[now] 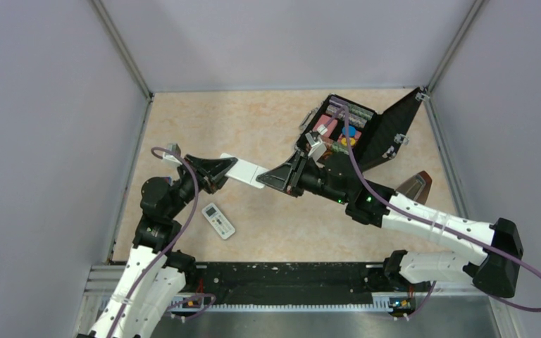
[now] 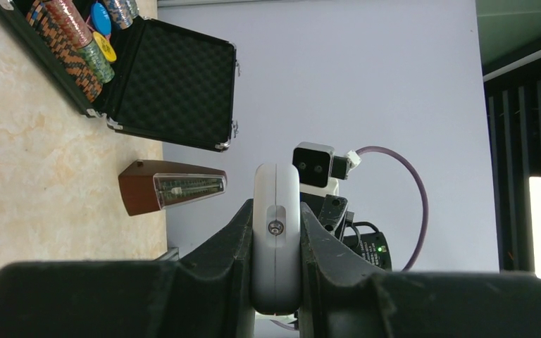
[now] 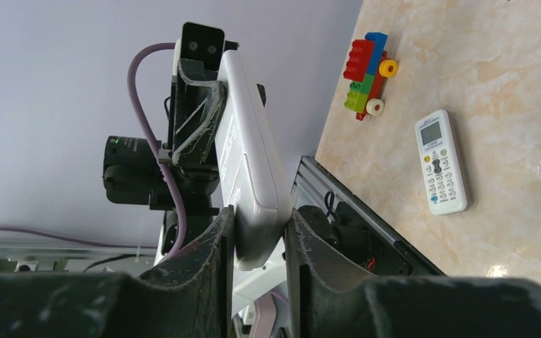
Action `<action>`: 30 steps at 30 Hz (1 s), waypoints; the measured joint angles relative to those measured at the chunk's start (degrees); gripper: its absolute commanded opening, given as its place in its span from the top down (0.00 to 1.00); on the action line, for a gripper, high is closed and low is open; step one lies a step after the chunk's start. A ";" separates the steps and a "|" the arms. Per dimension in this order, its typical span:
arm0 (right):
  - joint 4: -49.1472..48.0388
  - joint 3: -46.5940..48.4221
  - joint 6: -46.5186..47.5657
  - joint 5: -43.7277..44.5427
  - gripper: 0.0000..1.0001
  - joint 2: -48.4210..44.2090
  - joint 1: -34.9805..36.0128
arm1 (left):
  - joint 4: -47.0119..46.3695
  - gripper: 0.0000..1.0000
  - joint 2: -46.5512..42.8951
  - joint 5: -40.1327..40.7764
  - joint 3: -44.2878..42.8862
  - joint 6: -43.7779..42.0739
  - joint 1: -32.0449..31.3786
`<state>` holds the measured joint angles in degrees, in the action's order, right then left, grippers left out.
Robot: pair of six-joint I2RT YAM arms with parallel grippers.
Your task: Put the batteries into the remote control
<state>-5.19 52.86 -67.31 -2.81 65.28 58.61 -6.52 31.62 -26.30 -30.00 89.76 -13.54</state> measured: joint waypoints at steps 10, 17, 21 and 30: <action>0.39 0.02 -1.36 -0.09 0.79 -0.31 -0.02 | -1.01 1.00 -0.02 0.15 0.00 -0.76 -0.07; 0.90 0.04 -1.38 -0.37 0.91 -0.20 -0.02 | -0.98 1.00 0.00 -0.02 0.00 -1.20 -0.07; -0.17 0.26 -1.44 -0.90 0.91 1.03 -0.26 | -1.03 1.00 0.17 0.20 0.00 -1.22 0.11; -4.02 1.03 -2.19 -1.14 0.89 4.72 -1.16 | -1.70 1.00 1.29 2.36 0.00 -0.94 1.40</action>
<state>-9.21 53.89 -69.49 -3.95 70.00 57.45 -8.23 32.91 -23.94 -30.00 88.82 -12.14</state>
